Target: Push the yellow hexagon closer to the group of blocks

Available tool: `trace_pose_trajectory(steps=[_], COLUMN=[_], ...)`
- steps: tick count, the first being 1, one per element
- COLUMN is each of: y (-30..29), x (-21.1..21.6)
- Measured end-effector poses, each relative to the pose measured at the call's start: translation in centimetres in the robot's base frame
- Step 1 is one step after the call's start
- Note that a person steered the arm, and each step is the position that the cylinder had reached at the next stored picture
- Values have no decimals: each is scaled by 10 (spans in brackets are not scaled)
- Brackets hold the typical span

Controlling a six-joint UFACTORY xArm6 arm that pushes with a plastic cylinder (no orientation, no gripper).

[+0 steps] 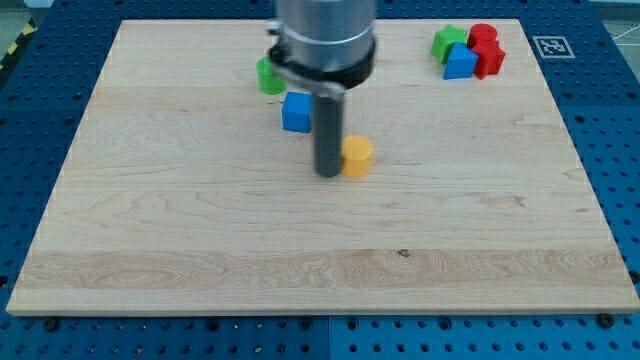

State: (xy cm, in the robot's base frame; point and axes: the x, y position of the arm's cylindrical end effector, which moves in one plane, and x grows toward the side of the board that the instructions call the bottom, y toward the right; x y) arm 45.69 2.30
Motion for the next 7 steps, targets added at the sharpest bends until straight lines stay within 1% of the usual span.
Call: trace_pose_trajectory(steps=[2, 3, 5, 6, 7], y=[126, 162, 66, 66, 142], x=[-78, -112, -63, -25, -33])
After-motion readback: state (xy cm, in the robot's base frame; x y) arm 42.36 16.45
